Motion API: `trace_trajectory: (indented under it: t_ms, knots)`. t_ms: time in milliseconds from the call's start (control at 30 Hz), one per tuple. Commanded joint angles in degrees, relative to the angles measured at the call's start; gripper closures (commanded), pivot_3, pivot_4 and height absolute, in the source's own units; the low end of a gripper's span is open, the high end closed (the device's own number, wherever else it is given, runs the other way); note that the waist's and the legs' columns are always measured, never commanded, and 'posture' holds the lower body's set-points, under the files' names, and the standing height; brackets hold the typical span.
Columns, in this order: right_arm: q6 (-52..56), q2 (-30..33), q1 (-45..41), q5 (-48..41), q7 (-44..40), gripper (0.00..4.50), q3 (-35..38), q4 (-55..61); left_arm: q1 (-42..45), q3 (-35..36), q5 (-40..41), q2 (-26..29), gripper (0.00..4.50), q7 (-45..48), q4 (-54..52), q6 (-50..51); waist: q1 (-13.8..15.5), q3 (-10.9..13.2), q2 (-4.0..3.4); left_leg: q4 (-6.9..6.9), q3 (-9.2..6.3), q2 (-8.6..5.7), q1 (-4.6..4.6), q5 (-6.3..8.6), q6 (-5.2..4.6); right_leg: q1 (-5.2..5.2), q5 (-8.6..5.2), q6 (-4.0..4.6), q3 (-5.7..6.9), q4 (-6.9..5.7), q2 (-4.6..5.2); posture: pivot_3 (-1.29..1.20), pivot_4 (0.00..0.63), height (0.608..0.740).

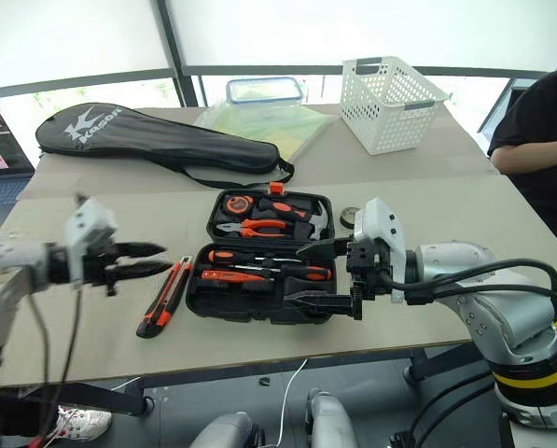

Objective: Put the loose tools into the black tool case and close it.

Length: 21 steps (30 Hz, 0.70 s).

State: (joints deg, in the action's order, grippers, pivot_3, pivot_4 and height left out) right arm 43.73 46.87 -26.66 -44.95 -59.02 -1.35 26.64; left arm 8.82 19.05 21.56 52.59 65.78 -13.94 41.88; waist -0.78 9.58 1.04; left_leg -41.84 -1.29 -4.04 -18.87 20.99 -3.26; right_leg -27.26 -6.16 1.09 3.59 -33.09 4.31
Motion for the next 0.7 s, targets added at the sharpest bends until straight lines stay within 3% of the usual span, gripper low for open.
trace_trajectory:
  t_ms: [33,133,267,533,700]
  knots:
    - [-2.8,0.1,-2.4,1.6,-4.0,0.0,-1.7,-1.0,-11.7,11.7,-0.1,0.9,0.99,-2.4,-8.6,2.3,0.1,0.0,-0.01,0.0,0.0,0.0,-0.01,0.0,0.0,0.0,0.0,0.0,0.01,0.02,0.01,0.0,0.15,0.74]
    - [-3.8,-0.3,-3.4,2.8,-6.0,0.0,-3.0,-2.2,-19.8,18.2,0.5,-0.2,0.05,-4.1,-13.3,5.2,0.8,0.0,0.01,-0.01,-0.01,-0.01,0.01,-0.01,0.04,0.08,-0.02,0.0,0.1,0.04,0.01,0.0,0.15,0.74]
    - [-4.4,-0.8,-4.2,3.6,-7.3,0.0,-3.6,-3.1,-21.0,18.3,2.8,-0.7,0.05,-9.2,-19.2,11.0,2.0,0.0,0.0,-0.01,-0.04,-0.04,0.13,-0.01,0.05,0.22,-0.07,0.0,0.1,0.09,0.07,0.0,0.15,0.74]
    - [-5.0,-1.7,-3.2,4.9,-6.2,0.0,-3.1,-1.9,-9.0,4.6,7.1,-2.1,0.05,-23.8,-28.0,34.3,1.5,0.0,0.0,0.06,-0.04,-0.04,0.42,-0.05,0.16,0.36,-0.06,0.03,-0.08,-0.04,0.06,0.0,0.15,0.74]
    - [-5.5,-2.3,-2.2,5.8,-4.7,0.0,-2.8,-0.8,-4.9,-3.8,4.9,-4.0,0.05,-31.2,-26.2,38.3,1.0,0.0,0.01,0.2,-0.02,-0.02,0.44,-0.06,0.23,0.32,-0.07,0.06,-0.1,-0.07,0.04,0.0,0.15,0.74]
